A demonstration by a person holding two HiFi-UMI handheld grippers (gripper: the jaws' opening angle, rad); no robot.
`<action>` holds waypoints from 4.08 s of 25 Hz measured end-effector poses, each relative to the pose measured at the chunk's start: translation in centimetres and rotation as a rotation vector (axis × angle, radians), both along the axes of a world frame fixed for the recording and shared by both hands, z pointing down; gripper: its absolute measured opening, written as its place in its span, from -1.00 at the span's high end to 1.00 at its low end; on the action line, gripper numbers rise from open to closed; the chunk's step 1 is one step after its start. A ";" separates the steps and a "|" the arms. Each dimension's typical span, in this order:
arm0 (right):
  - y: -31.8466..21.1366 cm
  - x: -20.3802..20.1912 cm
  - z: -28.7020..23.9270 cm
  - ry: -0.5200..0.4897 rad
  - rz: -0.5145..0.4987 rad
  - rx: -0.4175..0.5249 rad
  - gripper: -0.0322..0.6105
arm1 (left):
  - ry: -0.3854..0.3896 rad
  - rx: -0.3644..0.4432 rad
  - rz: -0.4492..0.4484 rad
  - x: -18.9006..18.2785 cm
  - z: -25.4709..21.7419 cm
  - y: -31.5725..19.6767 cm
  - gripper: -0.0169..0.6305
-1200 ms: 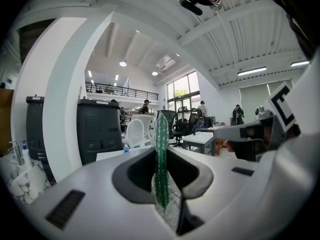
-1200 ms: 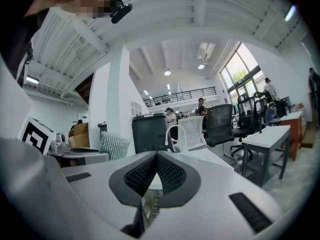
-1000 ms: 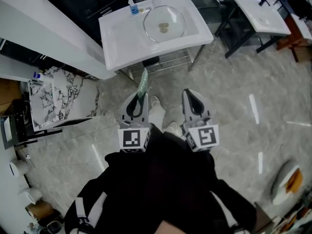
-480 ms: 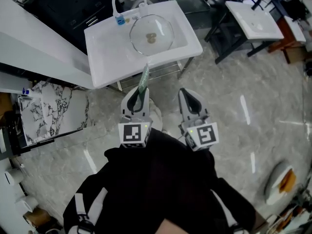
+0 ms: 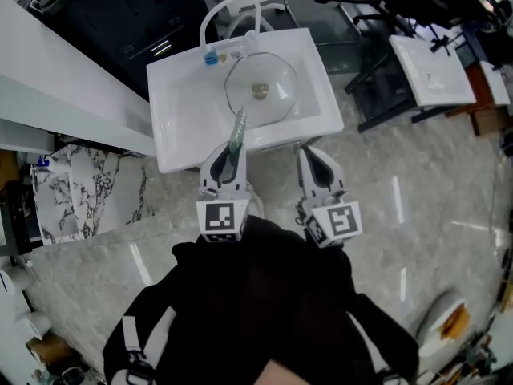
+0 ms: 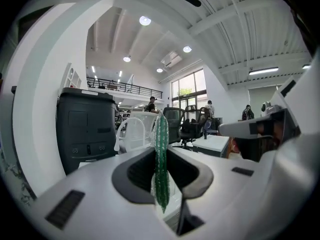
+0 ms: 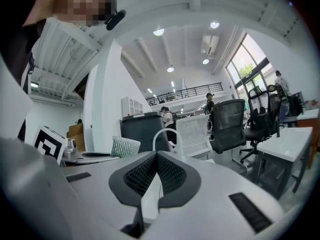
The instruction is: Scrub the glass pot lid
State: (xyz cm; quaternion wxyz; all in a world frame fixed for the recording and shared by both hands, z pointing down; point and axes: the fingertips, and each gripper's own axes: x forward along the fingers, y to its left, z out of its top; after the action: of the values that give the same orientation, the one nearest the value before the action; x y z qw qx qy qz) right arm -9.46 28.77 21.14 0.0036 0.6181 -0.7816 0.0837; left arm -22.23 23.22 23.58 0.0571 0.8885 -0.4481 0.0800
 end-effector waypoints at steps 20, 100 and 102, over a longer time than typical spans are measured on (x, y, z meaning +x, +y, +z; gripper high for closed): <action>-15.1 2.7 4.0 -0.022 0.006 -0.094 0.89 | -0.040 -0.070 -0.035 1.9 4.1 -14.5 0.76; -29.7 9.8 22.0 0.013 -0.405 -0.378 0.89 | -0.309 -0.574 -0.462 8.0 32.3 -32.3 0.73; -29.8 9.9 22.0 0.010 -0.402 -0.380 0.89 | -0.303 -0.578 -0.454 8.2 32.5 -32.5 0.73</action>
State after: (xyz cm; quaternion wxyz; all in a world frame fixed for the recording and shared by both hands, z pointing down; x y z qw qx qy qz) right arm 0.43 -1.04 43.12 0.1399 0.4391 -0.8589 0.2233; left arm -14.05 -9.31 56.05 0.2543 0.6921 -0.5956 0.3186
